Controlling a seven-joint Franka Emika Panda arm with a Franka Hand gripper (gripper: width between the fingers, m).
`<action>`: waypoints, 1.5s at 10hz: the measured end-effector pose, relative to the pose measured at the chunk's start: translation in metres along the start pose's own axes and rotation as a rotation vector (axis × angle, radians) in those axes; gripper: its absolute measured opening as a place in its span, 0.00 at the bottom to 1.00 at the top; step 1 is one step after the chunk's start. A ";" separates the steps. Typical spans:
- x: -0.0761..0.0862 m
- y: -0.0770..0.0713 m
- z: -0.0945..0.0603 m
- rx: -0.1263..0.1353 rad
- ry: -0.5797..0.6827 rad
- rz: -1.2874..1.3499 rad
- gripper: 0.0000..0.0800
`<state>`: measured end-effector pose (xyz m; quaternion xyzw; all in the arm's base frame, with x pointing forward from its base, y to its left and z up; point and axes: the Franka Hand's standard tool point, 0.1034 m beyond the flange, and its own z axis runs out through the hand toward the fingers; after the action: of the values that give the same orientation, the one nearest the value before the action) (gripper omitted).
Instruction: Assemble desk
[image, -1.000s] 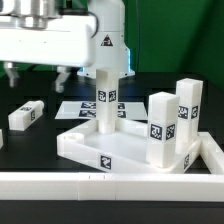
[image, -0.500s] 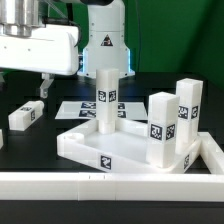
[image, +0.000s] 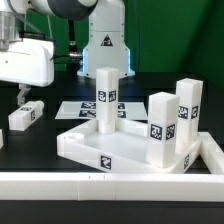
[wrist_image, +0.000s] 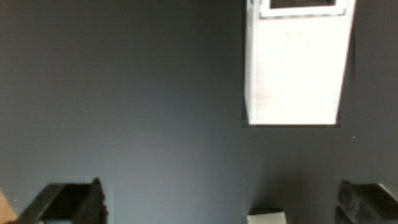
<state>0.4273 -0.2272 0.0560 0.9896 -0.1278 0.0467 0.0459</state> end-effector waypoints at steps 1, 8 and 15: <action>-0.002 -0.001 0.001 0.008 -0.013 0.005 0.81; 0.007 -0.029 0.003 0.149 -0.454 -0.036 0.81; -0.023 -0.035 0.029 0.173 -0.938 -0.037 0.81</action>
Offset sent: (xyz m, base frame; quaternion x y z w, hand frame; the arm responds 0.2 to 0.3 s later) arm 0.0161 -0.0120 0.0020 0.0102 -0.1964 -0.0334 0.9799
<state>0.4168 -0.1907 0.0225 0.9061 -0.1127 -0.3956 -0.0986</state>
